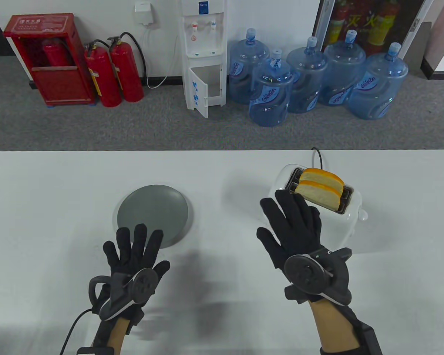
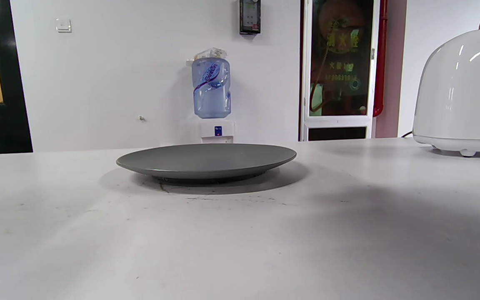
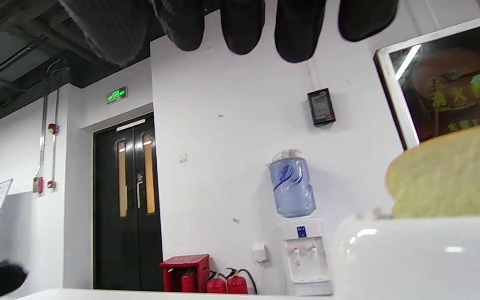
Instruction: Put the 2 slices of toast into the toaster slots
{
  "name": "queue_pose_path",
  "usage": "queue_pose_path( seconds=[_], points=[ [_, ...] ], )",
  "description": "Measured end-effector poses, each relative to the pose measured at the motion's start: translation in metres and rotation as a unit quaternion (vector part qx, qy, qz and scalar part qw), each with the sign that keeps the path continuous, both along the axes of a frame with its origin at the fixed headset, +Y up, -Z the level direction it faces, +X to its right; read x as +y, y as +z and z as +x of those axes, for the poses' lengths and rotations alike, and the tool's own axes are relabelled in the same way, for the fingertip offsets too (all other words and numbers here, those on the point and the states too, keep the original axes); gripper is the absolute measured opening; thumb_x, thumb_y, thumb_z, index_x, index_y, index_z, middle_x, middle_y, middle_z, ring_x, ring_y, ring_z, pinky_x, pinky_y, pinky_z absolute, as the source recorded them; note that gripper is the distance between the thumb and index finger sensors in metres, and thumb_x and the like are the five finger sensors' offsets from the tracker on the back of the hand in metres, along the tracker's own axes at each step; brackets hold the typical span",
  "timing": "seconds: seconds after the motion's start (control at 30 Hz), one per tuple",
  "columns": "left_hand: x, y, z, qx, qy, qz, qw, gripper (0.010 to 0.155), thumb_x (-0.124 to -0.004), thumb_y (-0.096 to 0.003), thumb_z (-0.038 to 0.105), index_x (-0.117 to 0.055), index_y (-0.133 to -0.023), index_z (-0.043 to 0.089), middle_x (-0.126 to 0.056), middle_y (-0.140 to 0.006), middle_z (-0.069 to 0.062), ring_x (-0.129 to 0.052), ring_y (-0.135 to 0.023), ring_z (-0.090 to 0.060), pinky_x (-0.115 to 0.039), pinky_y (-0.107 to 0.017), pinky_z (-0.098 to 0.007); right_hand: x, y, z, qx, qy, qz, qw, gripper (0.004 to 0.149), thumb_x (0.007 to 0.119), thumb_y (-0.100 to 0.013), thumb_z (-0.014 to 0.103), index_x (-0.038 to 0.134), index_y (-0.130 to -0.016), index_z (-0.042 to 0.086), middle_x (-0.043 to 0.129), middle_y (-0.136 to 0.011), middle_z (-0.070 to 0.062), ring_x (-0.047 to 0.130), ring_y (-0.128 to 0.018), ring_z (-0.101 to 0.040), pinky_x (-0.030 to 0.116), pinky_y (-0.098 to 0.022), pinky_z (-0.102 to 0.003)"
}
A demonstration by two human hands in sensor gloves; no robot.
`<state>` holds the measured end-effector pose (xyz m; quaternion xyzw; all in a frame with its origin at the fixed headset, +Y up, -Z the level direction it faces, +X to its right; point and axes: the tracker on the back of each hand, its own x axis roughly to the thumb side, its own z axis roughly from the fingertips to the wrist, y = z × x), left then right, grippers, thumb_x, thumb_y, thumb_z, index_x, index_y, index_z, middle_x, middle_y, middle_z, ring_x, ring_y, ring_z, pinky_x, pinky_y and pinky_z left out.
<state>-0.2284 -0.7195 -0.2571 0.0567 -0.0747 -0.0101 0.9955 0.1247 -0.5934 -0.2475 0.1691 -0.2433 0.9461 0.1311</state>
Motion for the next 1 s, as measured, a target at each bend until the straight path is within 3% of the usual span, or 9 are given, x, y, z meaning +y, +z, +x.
queue_pose_path(
  seconds=[0.27,0.67,1.0],
  points=[
    [0.0,0.001,0.003,-0.006,0.003,-0.002,1.0,0.073,-0.033,-0.0523,0.065,-0.015,-0.118,0.04,-0.014,-0.128,-0.007,-0.008,-0.113,-0.048,-0.013,-0.075,-0.065,-0.022,0.007,-0.022,0.023,0.003,0.0,1.0,0.064,0.061,-0.07,0.054,0.041,-0.125,0.028,0.036,-0.132,-0.014,0.047,-0.116,-0.048,0.045,-0.078,-0.071],
    [0.001,0.001,0.006,-0.016,-0.004,-0.011,1.0,0.073,-0.033,-0.0523,0.065,-0.013,-0.118,0.04,-0.012,-0.127,-0.007,-0.007,-0.112,-0.048,-0.015,-0.076,-0.064,-0.083,0.013,-0.035,0.016,-0.006,-0.056,0.998,0.064,0.06,-0.07,0.055,0.042,-0.124,0.028,0.037,-0.131,-0.014,0.047,-0.115,-0.049,0.045,-0.077,-0.072],
    [0.001,0.001,0.009,-0.019,-0.009,-0.012,1.0,0.073,-0.033,-0.0524,0.065,-0.013,-0.118,0.04,-0.01,-0.127,-0.007,-0.006,-0.112,-0.048,-0.015,-0.077,-0.064,-0.103,0.012,-0.045,0.014,0.046,-0.065,0.997,0.065,0.06,-0.07,0.056,0.041,-0.125,0.028,0.035,-0.132,-0.014,0.044,-0.116,-0.05,0.043,-0.076,-0.073]
  ],
)
